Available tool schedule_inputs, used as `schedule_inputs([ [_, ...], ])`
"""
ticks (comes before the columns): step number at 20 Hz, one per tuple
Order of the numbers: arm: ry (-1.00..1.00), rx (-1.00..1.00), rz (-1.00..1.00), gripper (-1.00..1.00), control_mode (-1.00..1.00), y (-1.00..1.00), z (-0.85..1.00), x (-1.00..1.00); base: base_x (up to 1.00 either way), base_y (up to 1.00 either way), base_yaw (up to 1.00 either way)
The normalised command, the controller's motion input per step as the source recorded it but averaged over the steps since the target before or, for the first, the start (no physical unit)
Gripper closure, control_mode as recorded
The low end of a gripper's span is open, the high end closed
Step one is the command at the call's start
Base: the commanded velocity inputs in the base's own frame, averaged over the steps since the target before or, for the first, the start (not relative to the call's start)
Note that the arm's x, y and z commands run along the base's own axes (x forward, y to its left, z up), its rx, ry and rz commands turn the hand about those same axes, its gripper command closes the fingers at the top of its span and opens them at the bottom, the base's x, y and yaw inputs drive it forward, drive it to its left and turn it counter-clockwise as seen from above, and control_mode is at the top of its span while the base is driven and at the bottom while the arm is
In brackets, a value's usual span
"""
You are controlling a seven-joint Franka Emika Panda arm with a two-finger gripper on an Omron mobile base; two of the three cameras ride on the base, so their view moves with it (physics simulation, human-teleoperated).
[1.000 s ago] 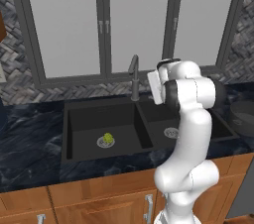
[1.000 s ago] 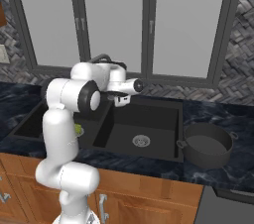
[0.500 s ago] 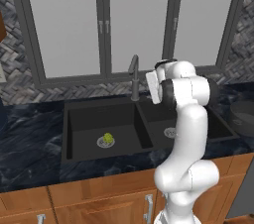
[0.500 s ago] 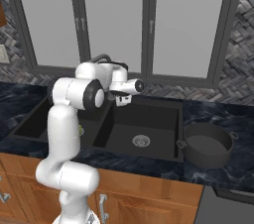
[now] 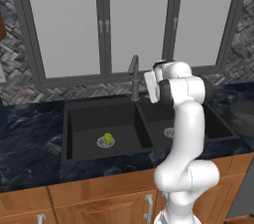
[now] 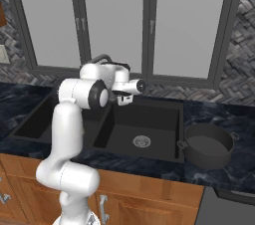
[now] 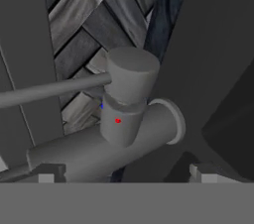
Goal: Dump the broccoli from the pot into the sink. Then turn on the water and wash the broccoli. Then turn off the water and put the broccoli back in the pot.
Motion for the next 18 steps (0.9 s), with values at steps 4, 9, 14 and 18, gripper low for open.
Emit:
schedule_inputs([
  [4, 0.0, 0.01, 0.0, -1.0, -1.0, 0.0, -0.09, 0.3, 0.0, 0.0, 0.0],
  [9, 0.0, 0.01, 0.0, -1.0, -1.0, 0.0, -0.13, 0.27, 0.0, 0.0, 0.0],
  [14, 0.0, 0.02, 0.0, -1.0, -1.0, 0.0, -0.18, 0.23, 0.0, 0.0, 0.0],
  [18, 0.0, 0.01, 0.0, -1.0, -1.0, 0.0, -0.21, 0.19, 0.0, 0.0, 0.0],
])
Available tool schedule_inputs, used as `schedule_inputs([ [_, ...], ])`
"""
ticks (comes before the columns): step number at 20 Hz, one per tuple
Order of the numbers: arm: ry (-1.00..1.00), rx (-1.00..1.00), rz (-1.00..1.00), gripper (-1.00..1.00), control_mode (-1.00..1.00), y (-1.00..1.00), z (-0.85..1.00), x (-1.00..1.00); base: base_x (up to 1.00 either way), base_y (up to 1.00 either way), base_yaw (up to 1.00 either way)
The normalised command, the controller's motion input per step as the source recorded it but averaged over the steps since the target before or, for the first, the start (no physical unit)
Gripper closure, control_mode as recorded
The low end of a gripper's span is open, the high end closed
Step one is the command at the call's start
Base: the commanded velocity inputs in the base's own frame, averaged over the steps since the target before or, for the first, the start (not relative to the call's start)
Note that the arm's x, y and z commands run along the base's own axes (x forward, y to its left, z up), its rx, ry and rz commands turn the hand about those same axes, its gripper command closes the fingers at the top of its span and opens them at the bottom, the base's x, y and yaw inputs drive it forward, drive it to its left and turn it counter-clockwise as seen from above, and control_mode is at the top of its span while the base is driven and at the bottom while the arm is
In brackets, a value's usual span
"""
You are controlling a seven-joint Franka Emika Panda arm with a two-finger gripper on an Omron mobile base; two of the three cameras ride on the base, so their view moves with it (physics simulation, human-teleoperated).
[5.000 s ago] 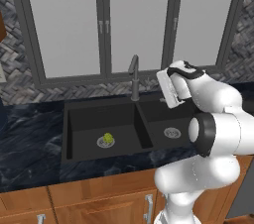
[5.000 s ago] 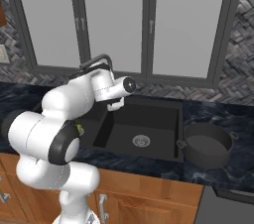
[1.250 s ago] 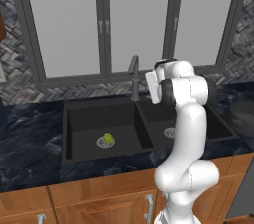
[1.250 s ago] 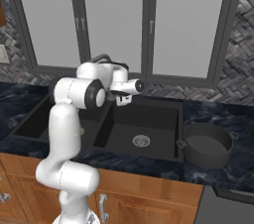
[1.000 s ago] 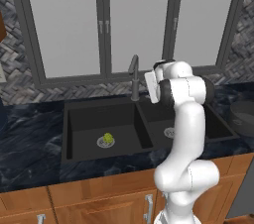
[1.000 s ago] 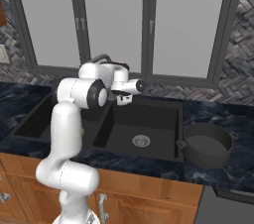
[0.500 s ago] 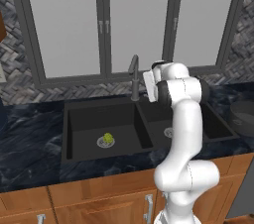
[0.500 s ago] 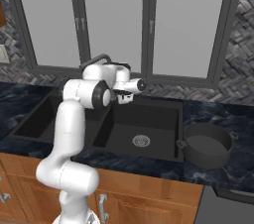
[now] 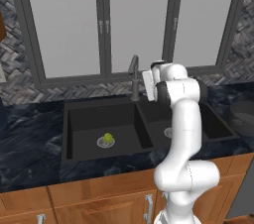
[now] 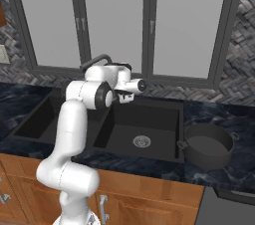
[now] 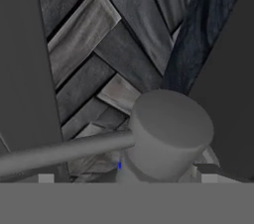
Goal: Dump the broccoli from the pot into the sink. Then turn on the water and wash the broccoli. Then turn off the water and put the broccoli back in the pot.
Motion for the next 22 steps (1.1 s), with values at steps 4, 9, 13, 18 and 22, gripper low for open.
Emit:
schedule_inputs([
  [4, 0.04, 0.0, 0.0, -1.0, -1.0, 0.0, -0.34, 0.16, 0.0, 0.0, 0.0],
  [9, 0.05, 0.0, 0.0, -1.0, -1.0, 0.0, -0.36, 0.17, 0.0, 0.0, 0.0],
  [13, 0.05, 0.01, -0.04, -1.0, -1.0, 0.0, -0.46, 0.04, 0.0, 0.0, 0.0],
  [18, 0.0, 0.09, -0.22, -1.0, -1.0, -0.11, -0.56, -0.02, 0.0, 0.0, 0.0],
  [22, -0.02, 0.17, -0.32, -1.0, -1.0, -0.19, -0.55, -0.13, 0.0, 0.0, 0.0],
])
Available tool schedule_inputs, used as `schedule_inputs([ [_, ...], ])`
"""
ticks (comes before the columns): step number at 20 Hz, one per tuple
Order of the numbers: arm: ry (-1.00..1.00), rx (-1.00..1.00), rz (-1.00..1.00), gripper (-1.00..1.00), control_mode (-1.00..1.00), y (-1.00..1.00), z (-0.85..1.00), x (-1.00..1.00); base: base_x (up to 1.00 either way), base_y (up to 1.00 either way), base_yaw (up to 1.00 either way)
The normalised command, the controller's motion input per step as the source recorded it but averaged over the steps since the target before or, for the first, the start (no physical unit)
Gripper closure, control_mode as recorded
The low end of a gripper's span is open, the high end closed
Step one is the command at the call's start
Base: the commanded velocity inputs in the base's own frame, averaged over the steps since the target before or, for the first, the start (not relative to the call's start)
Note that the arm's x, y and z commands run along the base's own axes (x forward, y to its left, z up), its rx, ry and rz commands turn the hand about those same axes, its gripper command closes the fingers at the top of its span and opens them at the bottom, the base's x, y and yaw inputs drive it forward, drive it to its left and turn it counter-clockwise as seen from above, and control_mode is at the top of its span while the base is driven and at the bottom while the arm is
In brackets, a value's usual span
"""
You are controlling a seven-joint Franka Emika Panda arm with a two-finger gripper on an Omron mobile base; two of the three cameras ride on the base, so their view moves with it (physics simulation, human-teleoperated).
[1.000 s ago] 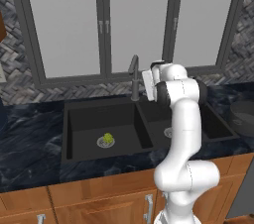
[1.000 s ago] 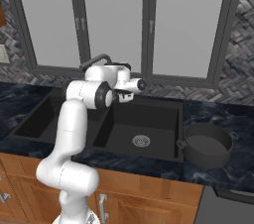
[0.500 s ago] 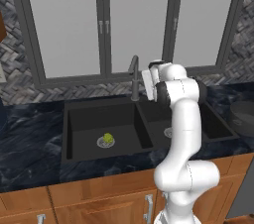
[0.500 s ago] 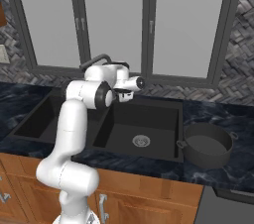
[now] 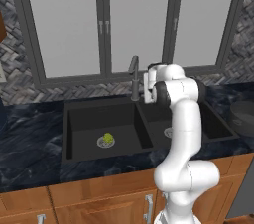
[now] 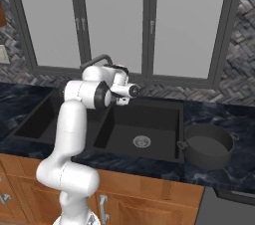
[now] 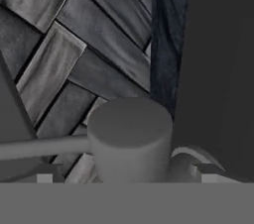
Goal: Dump the broccoli from the pot into the sink. Then turn on the water and wash the broccoli. Then turn off the water and put the broccoli back in the pot.
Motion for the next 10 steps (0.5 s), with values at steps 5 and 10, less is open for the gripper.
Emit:
schedule_inputs([
  [5, 0.0, 0.23, -0.25, -1.0, -1.0, -0.32, -0.34, -0.19, 0.0, 0.0, 0.0],
  [10, 0.0, 0.25, -0.14, -1.0, -1.0, -0.27, -0.15, -0.03, 0.0, 0.0, 0.0],
])
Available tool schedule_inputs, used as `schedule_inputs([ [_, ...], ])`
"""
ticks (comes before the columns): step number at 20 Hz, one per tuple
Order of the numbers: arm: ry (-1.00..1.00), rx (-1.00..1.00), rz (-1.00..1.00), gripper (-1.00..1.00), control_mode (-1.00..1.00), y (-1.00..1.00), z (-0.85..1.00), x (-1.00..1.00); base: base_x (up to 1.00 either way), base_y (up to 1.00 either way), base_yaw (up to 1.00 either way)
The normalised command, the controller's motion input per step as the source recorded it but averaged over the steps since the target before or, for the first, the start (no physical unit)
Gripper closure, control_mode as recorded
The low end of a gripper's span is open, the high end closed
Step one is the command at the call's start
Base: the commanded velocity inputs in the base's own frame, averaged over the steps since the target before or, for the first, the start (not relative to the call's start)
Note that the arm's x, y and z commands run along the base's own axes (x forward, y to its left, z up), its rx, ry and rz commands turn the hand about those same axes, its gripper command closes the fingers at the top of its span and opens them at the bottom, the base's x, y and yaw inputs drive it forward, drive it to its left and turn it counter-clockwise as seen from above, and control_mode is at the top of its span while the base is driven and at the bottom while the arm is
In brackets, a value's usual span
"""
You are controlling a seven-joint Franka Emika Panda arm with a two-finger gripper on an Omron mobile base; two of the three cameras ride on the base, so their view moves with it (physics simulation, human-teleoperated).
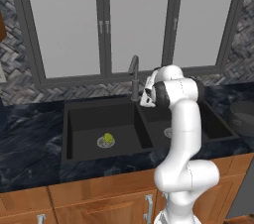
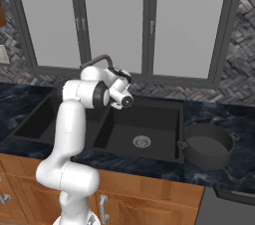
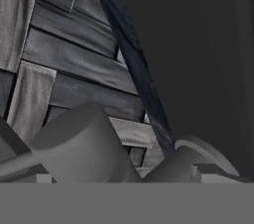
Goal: Dump the broccoli from the pot into the sink. Then turn on the water and wash the broccoli. Then turn off the water and put the broccoli back in the pot.
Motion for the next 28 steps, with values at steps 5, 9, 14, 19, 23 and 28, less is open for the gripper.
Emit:
schedule_inputs([
  [5, 0.0, 0.24, -0.12, -1.0, -1.0, -0.21, -0.04, 0.0, 0.0, 0.0, 0.0],
  [9, 0.0, 0.24, -0.1, -1.0, -1.0, -0.31, 0.0, -0.01, 0.0, 0.0, 0.0],
  [14, 0.0, 0.22, -0.09, -1.0, -1.0, -0.26, 0.0, -0.01, 0.0, 0.0, 0.0],
  [19, 0.0, 0.24, -0.1, -1.0, -1.0, -0.32, 0.0, 0.0, 0.0, 0.0, 0.0],
  [23, 0.06, 0.3, -0.05, -1.0, -1.0, -0.47, 0.0, 0.0, 0.0, 0.0, 0.0],
  [28, 0.16, 0.31, -0.02, -1.0, -1.0, -0.49, 0.0, 0.0, 0.0, 0.0, 0.0],
])
